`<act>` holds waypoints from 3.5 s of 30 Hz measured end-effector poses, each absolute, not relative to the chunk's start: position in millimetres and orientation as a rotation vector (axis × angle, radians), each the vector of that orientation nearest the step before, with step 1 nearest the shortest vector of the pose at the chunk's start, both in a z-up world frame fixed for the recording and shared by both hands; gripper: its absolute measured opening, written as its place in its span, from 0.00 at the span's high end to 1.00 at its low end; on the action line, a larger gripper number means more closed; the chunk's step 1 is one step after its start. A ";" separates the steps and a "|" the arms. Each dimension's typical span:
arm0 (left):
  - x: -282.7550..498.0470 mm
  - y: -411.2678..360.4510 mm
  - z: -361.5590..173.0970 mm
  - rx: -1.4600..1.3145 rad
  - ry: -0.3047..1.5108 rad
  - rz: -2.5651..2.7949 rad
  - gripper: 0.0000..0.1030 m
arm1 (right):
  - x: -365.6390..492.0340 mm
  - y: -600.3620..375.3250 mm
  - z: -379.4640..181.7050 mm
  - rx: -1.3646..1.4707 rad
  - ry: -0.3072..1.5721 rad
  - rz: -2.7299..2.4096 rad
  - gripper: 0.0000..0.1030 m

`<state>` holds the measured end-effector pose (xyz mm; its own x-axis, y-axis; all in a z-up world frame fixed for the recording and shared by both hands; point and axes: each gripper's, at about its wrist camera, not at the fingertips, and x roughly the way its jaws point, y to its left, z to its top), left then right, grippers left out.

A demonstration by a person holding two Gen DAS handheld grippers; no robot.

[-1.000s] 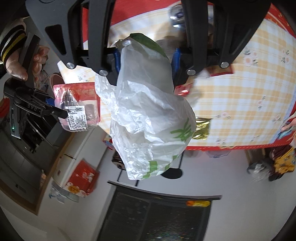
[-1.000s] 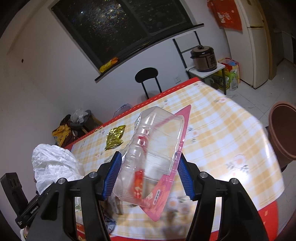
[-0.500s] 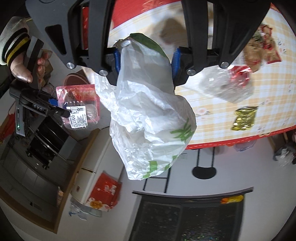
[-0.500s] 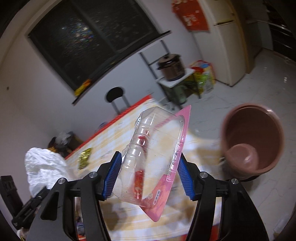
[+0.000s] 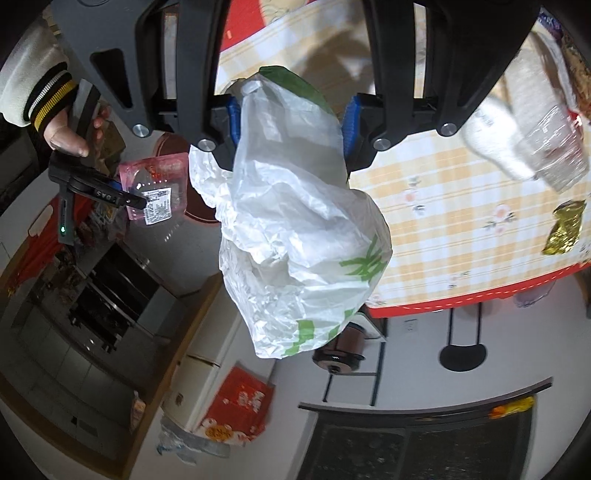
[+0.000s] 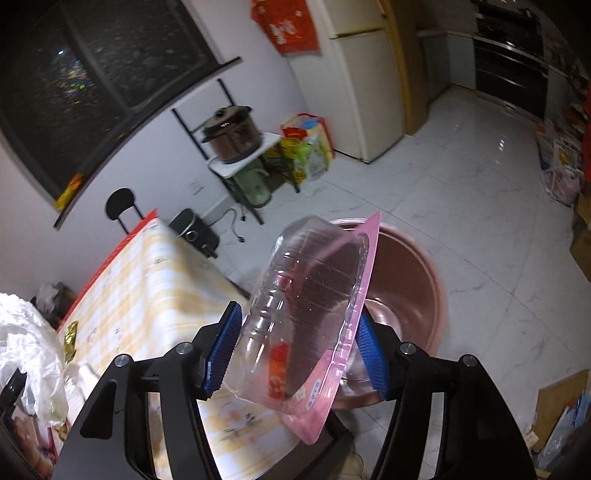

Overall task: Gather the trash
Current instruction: 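Carry both items to the brown bin and open the right tool over it, then lower the white plastic bag into the brown bin and open the left tool, then move both tools back over the trash on the table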

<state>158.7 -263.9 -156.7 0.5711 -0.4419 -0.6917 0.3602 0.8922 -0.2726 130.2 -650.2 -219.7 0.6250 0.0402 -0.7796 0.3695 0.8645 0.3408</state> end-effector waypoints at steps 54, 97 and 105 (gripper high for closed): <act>206.5 -540.5 -185.9 0.153 0.777 -0.868 0.06 | -43.5 -717.2 -163.2 0.521 0.735 -0.446 0.05; -15.4 122.6 -147.5 -0.347 0.742 0.278 0.06 | 102.1 -281.5 -144.4 0.139 0.832 0.390 0.05; -7.7 129.7 -187.4 -0.223 0.814 0.113 0.08 | 97.7 -216.5 -152.8 0.079 0.898 0.400 0.05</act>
